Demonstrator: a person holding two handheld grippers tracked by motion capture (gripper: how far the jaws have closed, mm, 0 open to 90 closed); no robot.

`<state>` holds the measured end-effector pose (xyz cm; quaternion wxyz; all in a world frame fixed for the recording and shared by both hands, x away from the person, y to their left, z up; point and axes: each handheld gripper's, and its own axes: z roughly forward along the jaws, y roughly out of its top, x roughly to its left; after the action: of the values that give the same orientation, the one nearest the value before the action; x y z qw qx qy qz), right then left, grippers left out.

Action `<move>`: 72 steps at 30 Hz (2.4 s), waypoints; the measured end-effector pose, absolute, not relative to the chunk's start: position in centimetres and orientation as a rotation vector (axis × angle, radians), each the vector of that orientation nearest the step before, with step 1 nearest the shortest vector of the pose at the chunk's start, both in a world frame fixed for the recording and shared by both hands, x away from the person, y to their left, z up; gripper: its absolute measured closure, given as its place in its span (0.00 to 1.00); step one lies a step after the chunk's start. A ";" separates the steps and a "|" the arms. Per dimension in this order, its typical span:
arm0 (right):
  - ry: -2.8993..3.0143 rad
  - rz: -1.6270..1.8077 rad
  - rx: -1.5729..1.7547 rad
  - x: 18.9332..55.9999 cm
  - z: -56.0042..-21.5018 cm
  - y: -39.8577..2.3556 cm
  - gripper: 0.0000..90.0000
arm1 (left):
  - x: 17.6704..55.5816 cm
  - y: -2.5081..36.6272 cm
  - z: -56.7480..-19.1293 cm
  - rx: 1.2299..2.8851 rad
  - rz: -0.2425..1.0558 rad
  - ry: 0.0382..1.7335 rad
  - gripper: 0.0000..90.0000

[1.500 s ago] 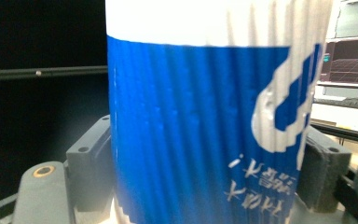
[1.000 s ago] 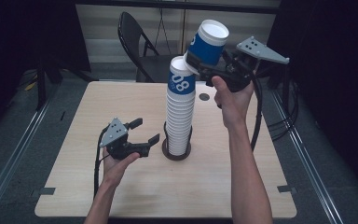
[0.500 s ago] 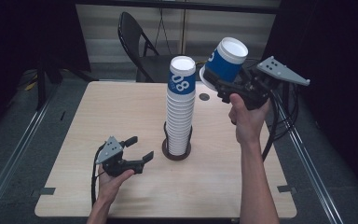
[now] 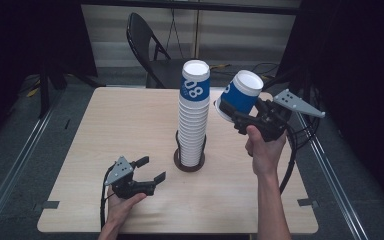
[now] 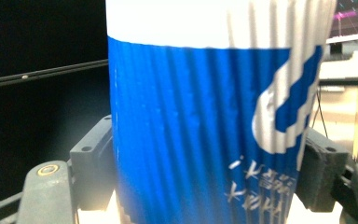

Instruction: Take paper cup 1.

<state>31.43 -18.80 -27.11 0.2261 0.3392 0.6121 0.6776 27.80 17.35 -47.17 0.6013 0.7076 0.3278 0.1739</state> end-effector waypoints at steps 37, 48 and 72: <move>1.825 1.994 1.269 27.5 -42.4 -15.0 0.25 | 26.9 15.4 -47.9 1.649 0.360 0.698 0.24; 1.798 2.133 1.399 26.5 -46.1 -13.6 0.25 | 26.2 14.8 -48.3 1.653 0.365 0.672 0.27; 1.762 2.313 1.592 25.5 -48.9 -12.6 0.25 | 24.7 12.7 -49.3 1.593 0.431 0.587 0.56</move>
<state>25.52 -12.56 -48.92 -0.0868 0.4784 0.5295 0.6951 24.69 12.66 -49.32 0.6403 0.6986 0.2573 0.1891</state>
